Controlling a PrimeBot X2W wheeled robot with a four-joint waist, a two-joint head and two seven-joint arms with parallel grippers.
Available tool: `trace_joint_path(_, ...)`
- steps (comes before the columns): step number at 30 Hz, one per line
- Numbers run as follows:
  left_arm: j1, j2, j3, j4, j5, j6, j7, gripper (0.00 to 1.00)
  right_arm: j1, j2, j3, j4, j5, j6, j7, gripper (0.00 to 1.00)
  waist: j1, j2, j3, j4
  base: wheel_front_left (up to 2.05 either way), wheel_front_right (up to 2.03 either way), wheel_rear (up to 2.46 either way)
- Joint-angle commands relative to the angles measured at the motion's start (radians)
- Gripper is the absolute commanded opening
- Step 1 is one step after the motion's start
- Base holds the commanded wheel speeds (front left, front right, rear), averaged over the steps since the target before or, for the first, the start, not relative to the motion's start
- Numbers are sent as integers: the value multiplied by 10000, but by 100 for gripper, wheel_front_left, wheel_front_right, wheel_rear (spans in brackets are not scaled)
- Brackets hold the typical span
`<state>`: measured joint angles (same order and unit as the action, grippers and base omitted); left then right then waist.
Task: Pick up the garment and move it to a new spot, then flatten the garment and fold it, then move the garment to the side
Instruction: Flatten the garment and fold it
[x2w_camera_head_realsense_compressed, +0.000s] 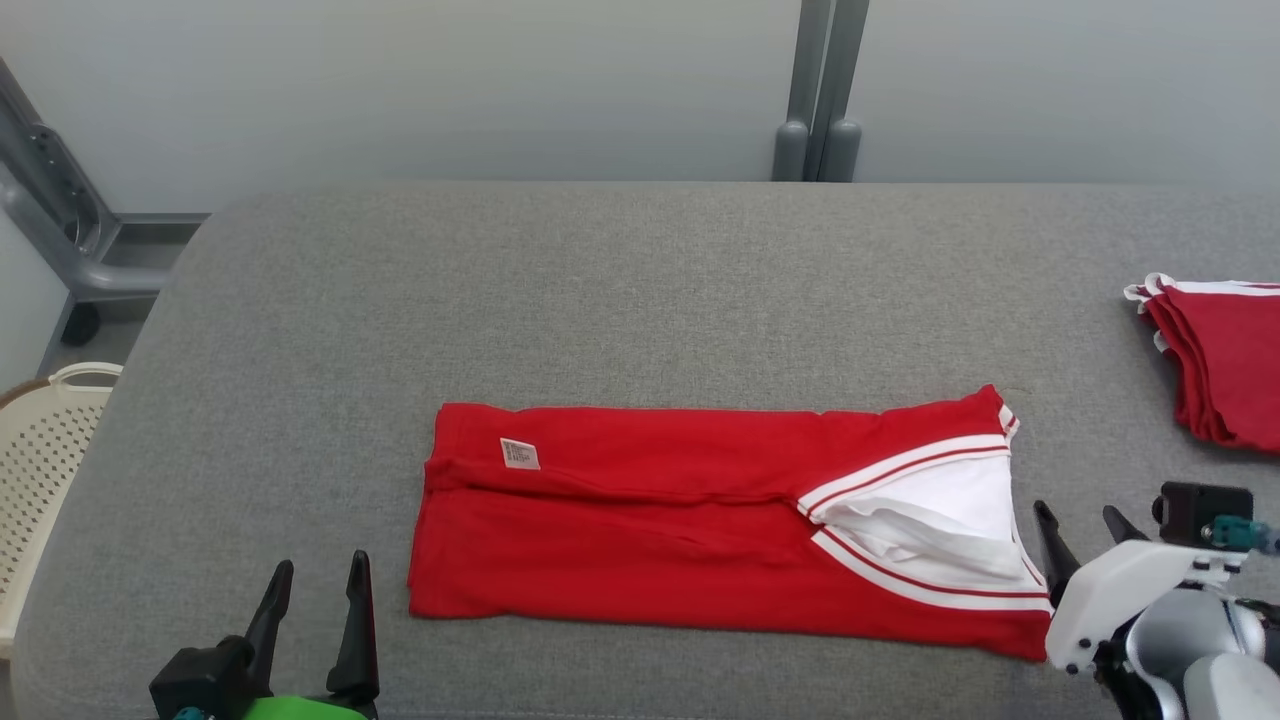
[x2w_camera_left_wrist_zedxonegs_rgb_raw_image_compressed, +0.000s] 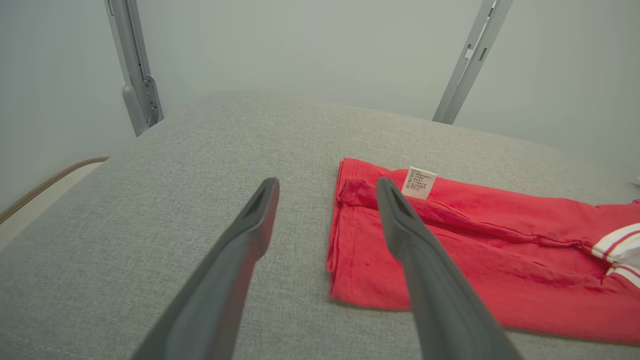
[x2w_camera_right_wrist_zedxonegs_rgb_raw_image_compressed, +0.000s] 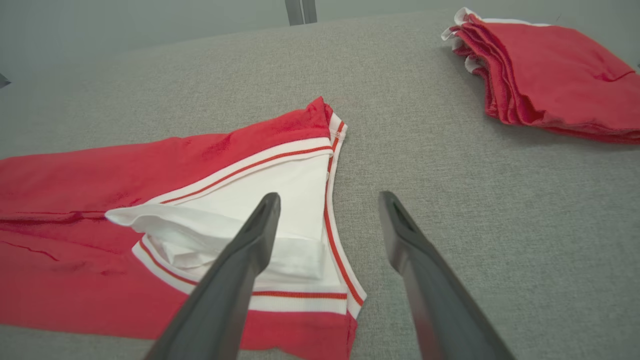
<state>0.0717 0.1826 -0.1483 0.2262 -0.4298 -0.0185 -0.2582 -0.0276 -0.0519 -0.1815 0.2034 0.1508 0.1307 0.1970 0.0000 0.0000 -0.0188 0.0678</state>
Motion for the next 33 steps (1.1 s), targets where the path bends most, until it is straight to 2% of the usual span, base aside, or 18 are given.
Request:
trace_joint_path(1,-142,115,-25,7,104,-56,-24,100,-277,-7,-164,-235,-8,-2,559,100,0,0,133,-27,0,0,0)
trace_joint_path(5,-345,86,-145,34,89,-121,1,100,-834,10,-899,-524,-138,-2,2343,100,0,0,400,39,0,0,0)
trace_joint_path(10,-636,69,-253,126,146,-182,-14,100,-1668,8,-1565,-163,-196,-1,4097,100,0,0,721,196,0,0,0)
trace_joint_path(17,-920,94,-448,296,137,-342,59,100,-2285,8,-1480,411,-253,-2,5740,100,0,0,974,452,0,0,0)
trace_joint_path(28,-1252,142,-661,478,112,-465,38,100,-2701,1,-1625,726,-799,-2,6559,100,0,0,1440,777,0,0,0)
trace_joint_path(33,-1368,134,-734,556,94,-523,28,100,-2857,4,-1591,957,-692,-2,6655,100,0,0,1583,869,0,0,0)
